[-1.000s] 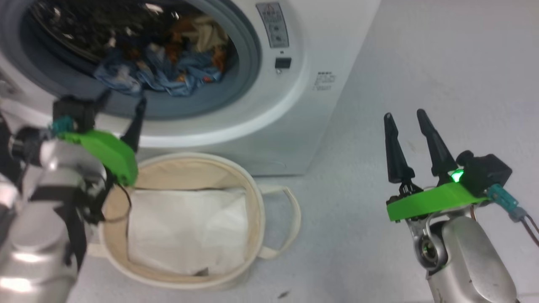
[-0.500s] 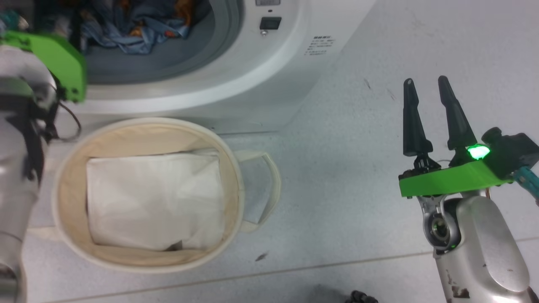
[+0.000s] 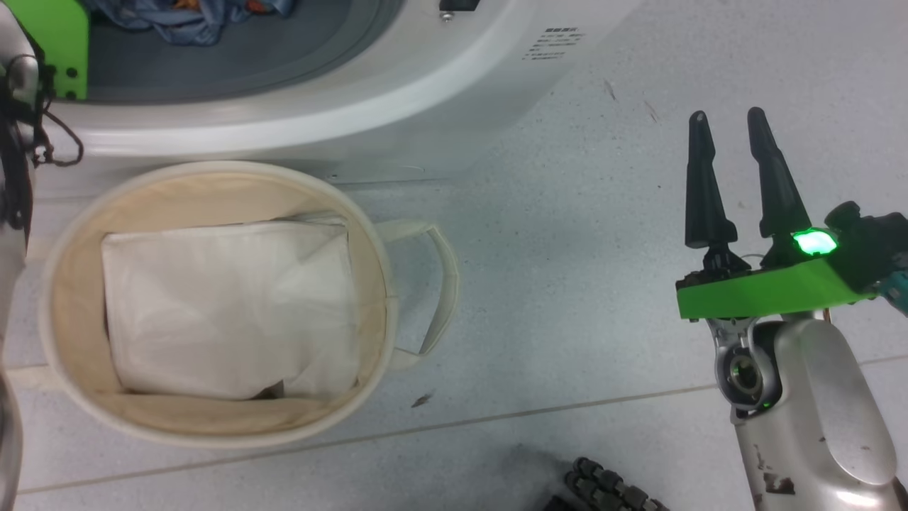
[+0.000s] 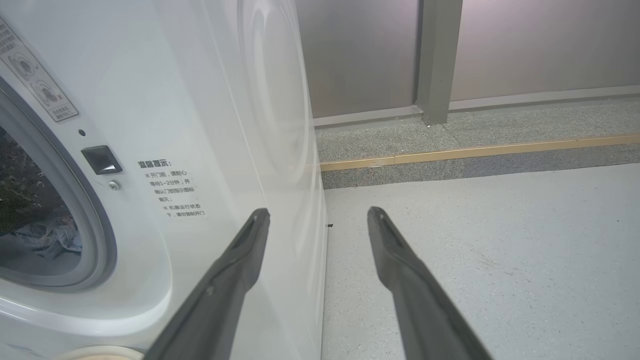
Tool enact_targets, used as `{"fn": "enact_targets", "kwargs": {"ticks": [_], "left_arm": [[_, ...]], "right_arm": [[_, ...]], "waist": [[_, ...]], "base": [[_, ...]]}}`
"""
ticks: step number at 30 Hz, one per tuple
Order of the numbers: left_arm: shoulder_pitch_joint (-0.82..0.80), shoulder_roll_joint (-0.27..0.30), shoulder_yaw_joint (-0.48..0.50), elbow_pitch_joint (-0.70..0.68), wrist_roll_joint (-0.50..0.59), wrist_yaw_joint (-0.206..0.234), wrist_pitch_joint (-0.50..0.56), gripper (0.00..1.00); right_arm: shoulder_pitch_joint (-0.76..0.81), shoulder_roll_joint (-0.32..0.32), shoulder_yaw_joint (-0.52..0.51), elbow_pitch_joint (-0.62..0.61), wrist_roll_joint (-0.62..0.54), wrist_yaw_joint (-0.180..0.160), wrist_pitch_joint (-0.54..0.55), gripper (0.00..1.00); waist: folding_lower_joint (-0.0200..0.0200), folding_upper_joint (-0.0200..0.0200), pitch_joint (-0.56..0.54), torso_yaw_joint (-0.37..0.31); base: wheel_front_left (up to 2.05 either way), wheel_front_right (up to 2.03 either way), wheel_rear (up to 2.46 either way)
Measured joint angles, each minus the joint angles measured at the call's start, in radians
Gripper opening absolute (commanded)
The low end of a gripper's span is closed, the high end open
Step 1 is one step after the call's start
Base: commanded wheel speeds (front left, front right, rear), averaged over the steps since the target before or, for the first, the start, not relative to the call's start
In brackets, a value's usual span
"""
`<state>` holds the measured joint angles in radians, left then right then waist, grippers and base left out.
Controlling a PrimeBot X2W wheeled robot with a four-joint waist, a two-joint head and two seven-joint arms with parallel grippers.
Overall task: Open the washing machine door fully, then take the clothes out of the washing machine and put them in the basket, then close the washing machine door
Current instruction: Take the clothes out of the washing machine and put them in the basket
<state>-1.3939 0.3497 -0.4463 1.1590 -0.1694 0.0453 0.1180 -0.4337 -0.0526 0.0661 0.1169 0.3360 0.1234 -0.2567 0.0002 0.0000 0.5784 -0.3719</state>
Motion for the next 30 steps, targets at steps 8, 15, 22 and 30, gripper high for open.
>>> {"fn": "enact_targets", "kwargs": {"ticks": [8, 15, 22, 30], "left_arm": [[-0.057, -0.018, -0.058, 0.085, 0.045, 0.021, 0.099, 1.00], [-0.057, -0.019, -0.095, 0.114, 0.063, 0.023, 0.162, 1.00], [-0.069, -0.016, -0.120, 0.121, 0.073, 0.013, 0.181, 1.00], [-0.084, -0.017, -0.140, 0.119, 0.077, -0.047, 0.152, 0.00]], "right_arm": [[-0.010, 0.001, 0.001, -0.003, 0.009, 0.000, 0.000, 1.00], [-0.011, 0.001, 0.013, 0.000, 0.009, 0.000, 0.000, 1.00], [-0.012, 0.001, 0.023, 0.001, 0.019, 0.000, 0.000, 1.00], [-0.028, 0.001, 0.023, 0.001, 0.034, 0.000, 0.000, 1.00]], "waist": [[-0.0001, 0.0000, 0.017, -0.009], [-0.0001, 0.0000, 0.009, -0.015], [-0.0001, 0.0001, 0.023, -0.019], [-0.0001, 0.0000, 0.041, -0.026]], "base": [[0.00, 0.00, 0.00], [0.00, 0.00, 0.00], [0.00, 0.00, 0.00], [0.00, 0.00, 0.00]]}}
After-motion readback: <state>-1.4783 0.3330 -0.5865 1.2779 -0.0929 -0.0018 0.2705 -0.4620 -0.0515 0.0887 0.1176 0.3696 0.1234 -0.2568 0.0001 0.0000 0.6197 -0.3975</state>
